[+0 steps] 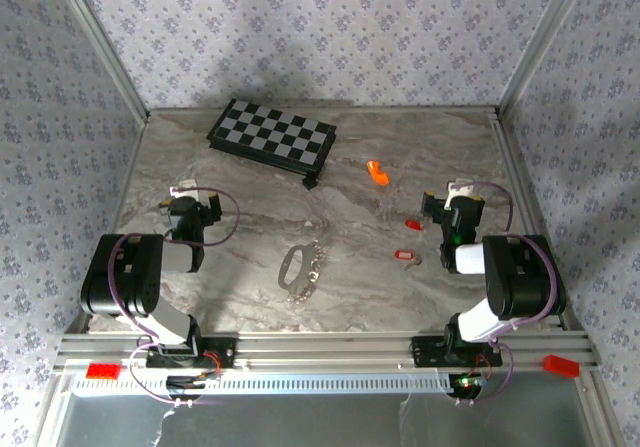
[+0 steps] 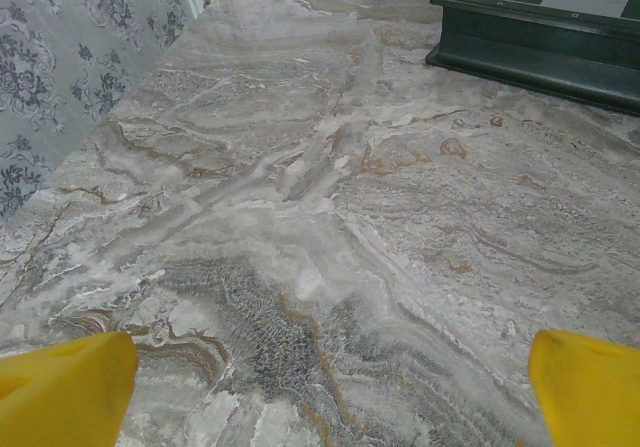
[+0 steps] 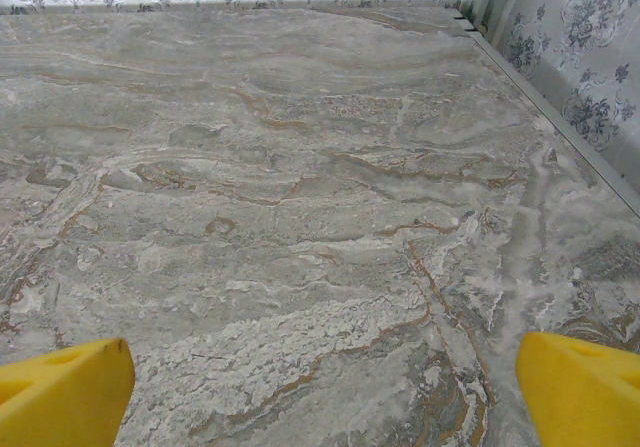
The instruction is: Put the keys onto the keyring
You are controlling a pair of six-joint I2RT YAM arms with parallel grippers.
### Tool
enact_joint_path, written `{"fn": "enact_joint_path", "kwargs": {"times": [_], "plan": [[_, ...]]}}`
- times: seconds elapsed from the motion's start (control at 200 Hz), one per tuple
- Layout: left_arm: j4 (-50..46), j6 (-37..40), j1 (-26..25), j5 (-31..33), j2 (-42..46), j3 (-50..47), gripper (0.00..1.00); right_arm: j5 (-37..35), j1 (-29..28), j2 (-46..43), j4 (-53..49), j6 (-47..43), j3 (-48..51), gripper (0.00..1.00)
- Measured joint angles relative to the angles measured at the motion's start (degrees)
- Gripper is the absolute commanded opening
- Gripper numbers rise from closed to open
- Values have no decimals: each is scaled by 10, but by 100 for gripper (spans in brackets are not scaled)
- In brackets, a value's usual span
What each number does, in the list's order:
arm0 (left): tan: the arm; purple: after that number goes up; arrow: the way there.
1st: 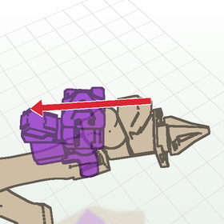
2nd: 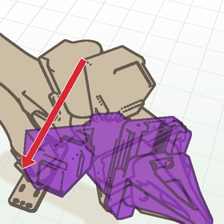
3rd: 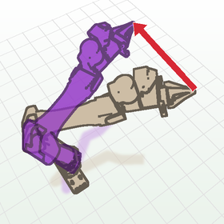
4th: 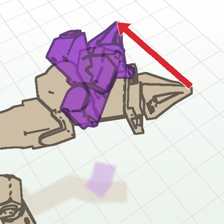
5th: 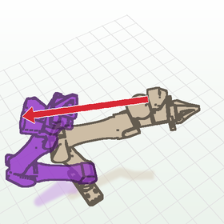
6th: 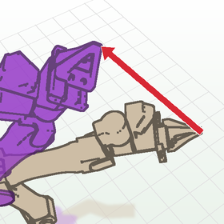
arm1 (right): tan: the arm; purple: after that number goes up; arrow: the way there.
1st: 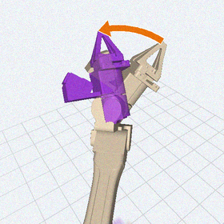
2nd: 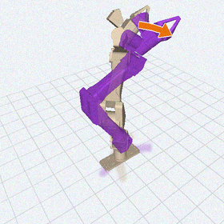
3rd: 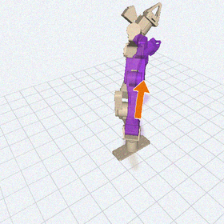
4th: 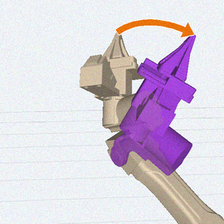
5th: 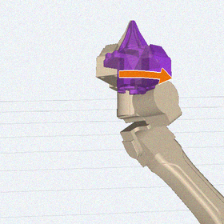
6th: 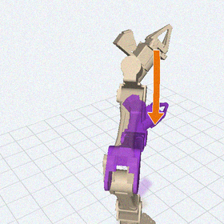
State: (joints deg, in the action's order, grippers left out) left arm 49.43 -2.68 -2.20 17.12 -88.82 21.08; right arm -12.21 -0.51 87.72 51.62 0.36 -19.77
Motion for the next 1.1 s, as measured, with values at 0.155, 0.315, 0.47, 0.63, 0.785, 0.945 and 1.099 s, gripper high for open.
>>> {"fn": "enact_joint_path", "kwargs": {"times": [0.155, 0.315, 0.47, 0.63, 0.785, 0.945, 1.099], "plan": [[0, 0, 0, 0, 0, 0, 100, 0, 0, 0, 0, 0, 0, 100], [0, 0, 0, 0, 0, 0, 100, 2, 0, 0, 0, 0, 0, 100], [0, 0, 0, 0, 0, 0, 100, 6, 1, 0, 0, 0, 0, 100], [0, 0, 0, 0, 0, 0, 100, 7, 2, 0, 0, 0, 0, 100], [0, 0, 0, 0, 0, 0, 100, 7, 2, 0, 0, 0, 0, 100], [0, 0, 0, 0, 0, 0, 100, 7, 2, 0, 0, 0, 0, 100], [0, 0, 0, 0, 0, 0, 100, 9, 2, 0, 0, 0, 0, 100]]}}
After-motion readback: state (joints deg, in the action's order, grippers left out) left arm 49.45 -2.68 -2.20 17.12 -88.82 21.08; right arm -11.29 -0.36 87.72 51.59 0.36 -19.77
